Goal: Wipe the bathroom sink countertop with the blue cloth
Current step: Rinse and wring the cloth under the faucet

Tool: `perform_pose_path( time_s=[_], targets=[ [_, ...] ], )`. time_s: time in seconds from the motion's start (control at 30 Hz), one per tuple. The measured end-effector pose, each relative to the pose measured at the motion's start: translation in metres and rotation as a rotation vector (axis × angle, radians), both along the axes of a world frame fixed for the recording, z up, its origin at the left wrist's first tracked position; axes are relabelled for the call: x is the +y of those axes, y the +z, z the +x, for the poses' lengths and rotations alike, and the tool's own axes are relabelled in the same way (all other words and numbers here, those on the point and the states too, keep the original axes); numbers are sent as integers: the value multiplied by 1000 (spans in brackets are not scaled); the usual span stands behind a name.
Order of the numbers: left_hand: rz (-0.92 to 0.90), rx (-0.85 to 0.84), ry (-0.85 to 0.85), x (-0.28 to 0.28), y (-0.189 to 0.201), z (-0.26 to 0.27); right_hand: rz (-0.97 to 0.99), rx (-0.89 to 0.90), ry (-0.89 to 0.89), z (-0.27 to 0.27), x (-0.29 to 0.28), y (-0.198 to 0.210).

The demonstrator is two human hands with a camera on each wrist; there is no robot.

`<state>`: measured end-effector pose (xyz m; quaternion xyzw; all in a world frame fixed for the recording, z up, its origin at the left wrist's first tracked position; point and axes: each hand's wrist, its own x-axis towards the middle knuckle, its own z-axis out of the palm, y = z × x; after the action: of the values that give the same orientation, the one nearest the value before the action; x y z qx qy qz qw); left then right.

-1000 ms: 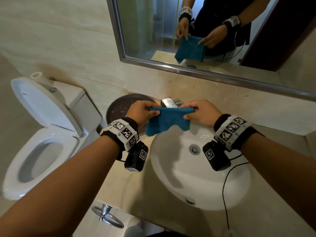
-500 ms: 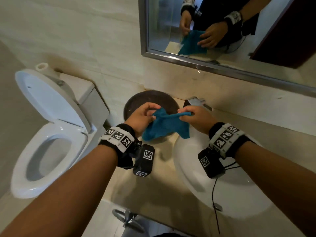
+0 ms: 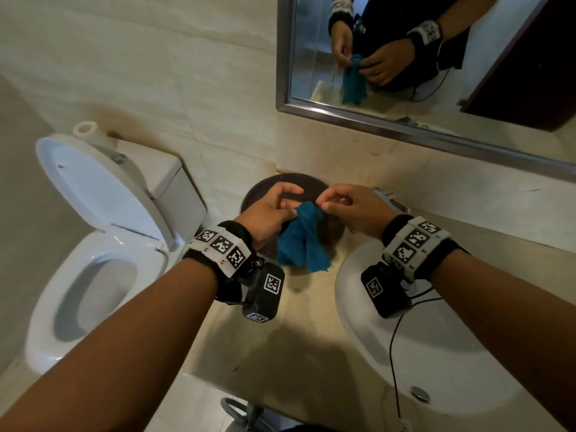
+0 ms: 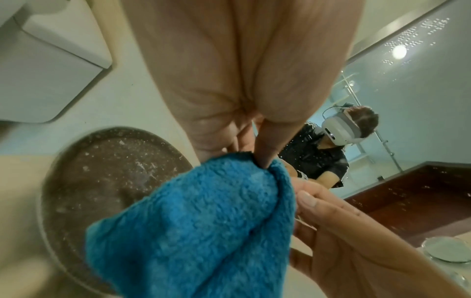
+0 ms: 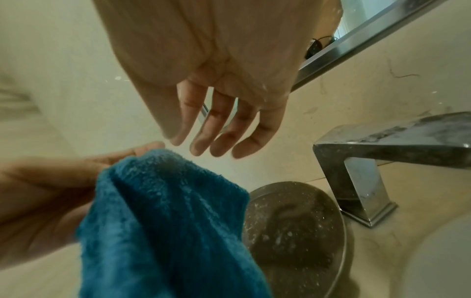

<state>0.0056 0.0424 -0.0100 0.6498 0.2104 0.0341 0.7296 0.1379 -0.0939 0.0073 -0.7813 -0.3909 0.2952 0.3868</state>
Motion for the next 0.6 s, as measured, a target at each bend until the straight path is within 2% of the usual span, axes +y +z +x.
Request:
perform_pose_path(
  time_s=[0.07, 0.1, 0.23, 0.33, 0.4, 0.47, 0.53, 0.6],
  targets=[
    [-2, -21, 5, 0, 0, 1, -53, 110, 106, -4, 0, 2],
    [-3, -31, 6, -1, 0, 1, -71, 107, 142, -6, 1, 0],
    [85, -10, 1, 2, 2, 0, -85, -55, 106, -2, 3, -5],
    [149, 85, -54, 9, 1, -2, -50, -81, 88, 5, -1, -1],
    [200, 155, -159, 9, 3, -3, -52, -224, 81, 10, -3, 1],
    [194, 138, -238, 6, 5, -1, -69, -378, 75, 12, -2, 0],
    [110, 68, -233, 0, 8, 1, -51, -311, 42, 8, 0, 1],
    [24, 1, -203, -4, 10, 3, -4, -65, -10, -1, 1, 4]
  ],
)
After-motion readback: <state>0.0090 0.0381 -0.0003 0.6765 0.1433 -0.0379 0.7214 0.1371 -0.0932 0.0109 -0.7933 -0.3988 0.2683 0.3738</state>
